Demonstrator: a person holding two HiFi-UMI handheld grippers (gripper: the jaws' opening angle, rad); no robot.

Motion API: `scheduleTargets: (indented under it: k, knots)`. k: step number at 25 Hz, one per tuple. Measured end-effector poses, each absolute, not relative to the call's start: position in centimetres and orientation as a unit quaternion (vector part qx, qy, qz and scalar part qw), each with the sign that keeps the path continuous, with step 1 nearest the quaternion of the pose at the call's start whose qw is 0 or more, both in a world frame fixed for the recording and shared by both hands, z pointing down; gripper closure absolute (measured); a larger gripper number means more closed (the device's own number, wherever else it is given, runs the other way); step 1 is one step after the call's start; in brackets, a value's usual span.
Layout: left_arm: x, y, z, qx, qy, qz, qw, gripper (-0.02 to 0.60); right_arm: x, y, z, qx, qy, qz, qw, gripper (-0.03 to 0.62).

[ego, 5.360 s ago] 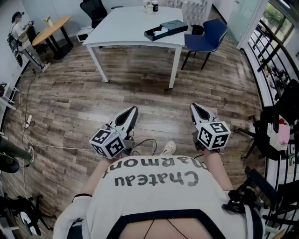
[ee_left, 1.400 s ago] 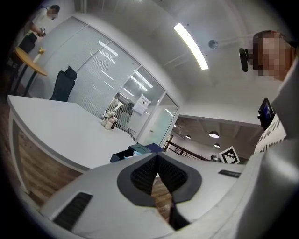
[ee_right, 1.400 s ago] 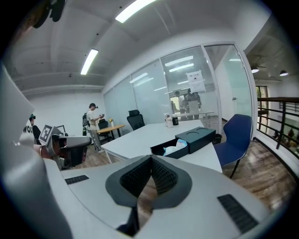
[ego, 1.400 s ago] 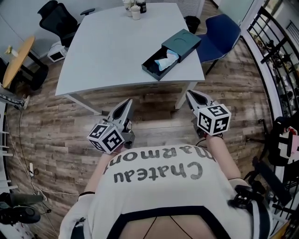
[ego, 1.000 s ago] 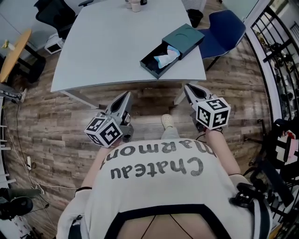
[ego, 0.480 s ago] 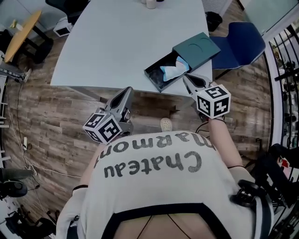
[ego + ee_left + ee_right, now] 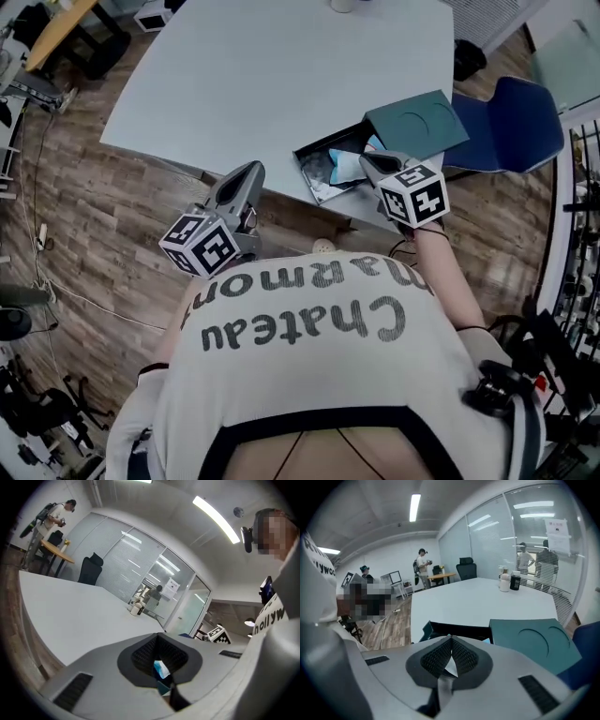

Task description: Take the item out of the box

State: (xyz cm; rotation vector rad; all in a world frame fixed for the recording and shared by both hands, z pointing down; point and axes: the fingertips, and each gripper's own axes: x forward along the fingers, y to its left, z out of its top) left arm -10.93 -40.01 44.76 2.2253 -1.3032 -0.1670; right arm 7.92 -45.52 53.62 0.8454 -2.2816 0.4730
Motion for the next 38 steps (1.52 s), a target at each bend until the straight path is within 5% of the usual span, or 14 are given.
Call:
scheduleTargets:
  k: [4,6,9,17,38]
  knots:
    - [-11.4,-41.1,45.4,0.817,-0.504,-0.064,0.273,0.569,6.9,-46.1,55.4,0.28,-0.872,0.17,0.365,0.594]
    - [-11.1,-41.5,45.5,0.814,-0.509,-0.064,0.272,0.569,6.5,-45.8,56.2,0.25,-0.871,0.179,0.384,0.502]
    - [-10.8,-42.4,45.6,0.814,-0.511,-0.061,0.271,0.569,6.1,-45.5,57.1,0.215,-0.865,0.181,0.417,0.481]
    - [-10.6,-43.1,46.3,0.809,-0.518,-0.054,0.274,0.569,5.7,-45.2,59.0,0.18,-0.832,0.139,0.506,0.481]
    - [-10.2,-42.4,46.1,0.806,-0.525,-0.055,0.267,0.569,5.7,-44.8,59.2,0.151,-0.82,0.121,0.538,0.581]
